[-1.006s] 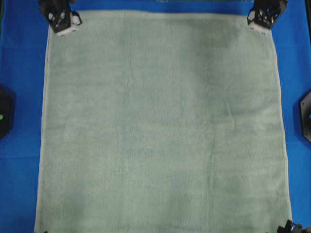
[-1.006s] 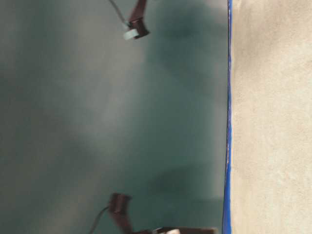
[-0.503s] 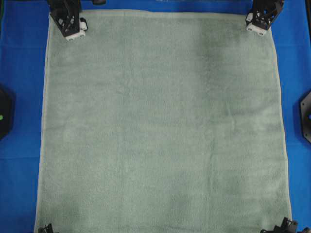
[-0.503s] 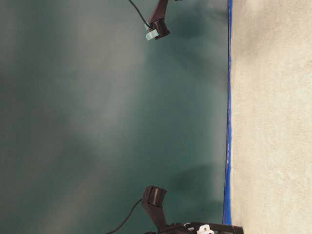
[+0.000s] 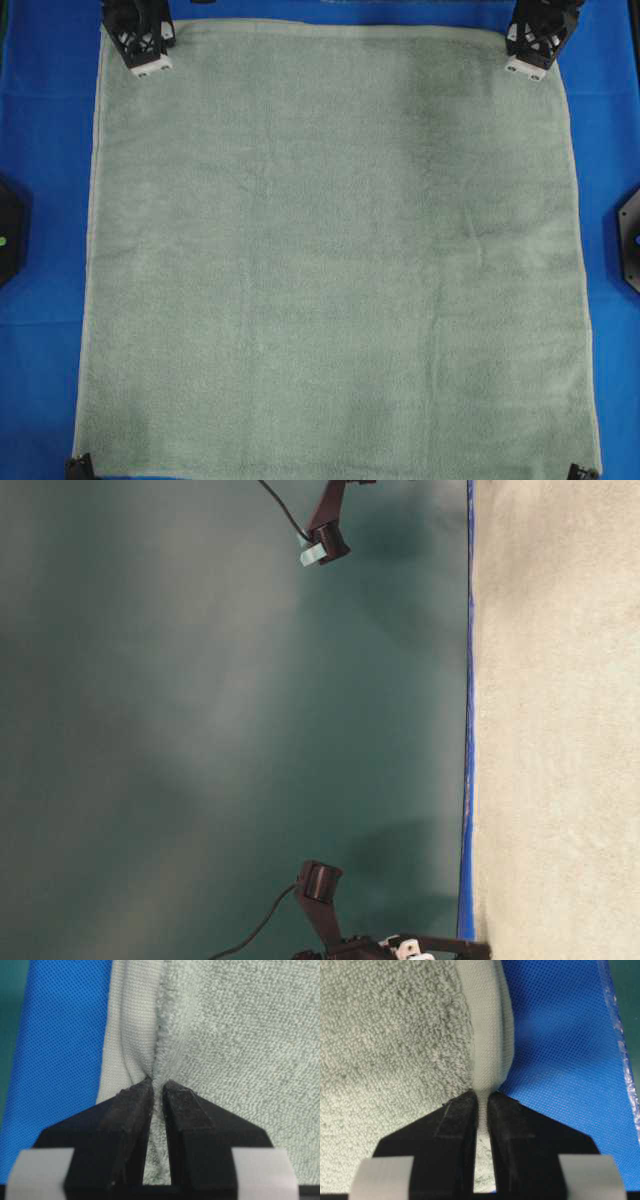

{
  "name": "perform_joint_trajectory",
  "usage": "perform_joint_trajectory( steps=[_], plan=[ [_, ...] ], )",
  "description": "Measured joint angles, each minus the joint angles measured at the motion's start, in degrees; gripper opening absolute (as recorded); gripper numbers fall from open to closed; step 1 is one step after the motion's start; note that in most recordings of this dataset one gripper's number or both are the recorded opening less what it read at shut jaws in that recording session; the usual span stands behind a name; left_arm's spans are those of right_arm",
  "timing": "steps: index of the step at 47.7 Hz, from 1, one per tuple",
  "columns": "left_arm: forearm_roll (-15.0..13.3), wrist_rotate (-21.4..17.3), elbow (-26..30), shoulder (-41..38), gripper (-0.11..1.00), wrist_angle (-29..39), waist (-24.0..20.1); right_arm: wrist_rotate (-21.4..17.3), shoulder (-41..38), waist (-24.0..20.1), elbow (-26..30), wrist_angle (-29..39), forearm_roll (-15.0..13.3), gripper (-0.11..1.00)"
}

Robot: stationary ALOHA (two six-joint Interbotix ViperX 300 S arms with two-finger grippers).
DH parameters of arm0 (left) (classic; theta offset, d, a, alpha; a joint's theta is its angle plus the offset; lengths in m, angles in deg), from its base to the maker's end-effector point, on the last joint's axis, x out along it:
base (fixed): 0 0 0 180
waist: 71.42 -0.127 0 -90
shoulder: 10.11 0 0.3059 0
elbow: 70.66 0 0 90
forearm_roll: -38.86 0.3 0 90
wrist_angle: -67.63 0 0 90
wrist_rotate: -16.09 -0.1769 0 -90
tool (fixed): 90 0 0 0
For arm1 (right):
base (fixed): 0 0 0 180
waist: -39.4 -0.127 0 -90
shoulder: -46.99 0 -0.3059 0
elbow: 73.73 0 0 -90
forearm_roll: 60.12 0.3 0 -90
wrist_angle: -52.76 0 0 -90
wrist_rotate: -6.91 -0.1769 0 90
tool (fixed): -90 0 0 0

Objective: Fold a bath towel.
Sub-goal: 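Move both grippers to the far corners of the green towel and grasp them, then lift the far corners and fold them toward the near edge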

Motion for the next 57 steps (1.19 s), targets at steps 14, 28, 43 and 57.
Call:
perform_joint_trajectory(
  steps=[14,28,43,57],
  plan=[
    [-0.2,-1.5,1.1,1.2,0.07,4.9,-0.5,-0.5,0.9,-0.6,-0.3,0.4,0.1,0.08],
    [-0.1,-0.6,2.9,9.2,0.07,8.5,1.8,-3.4,9.6,-2.5,-1.0,4.0,0.4,0.08],
    [0.1,5.4,-2.5,12.0,0.07,7.2,5.4,-7.4,12.9,-6.6,-4.9,4.2,0.4,0.08],
    [0.2,24.3,-18.8,21.8,0.07,0.4,30.9,-28.3,23.6,-27.2,-18.5,3.3,0.5,0.08]
  ],
)
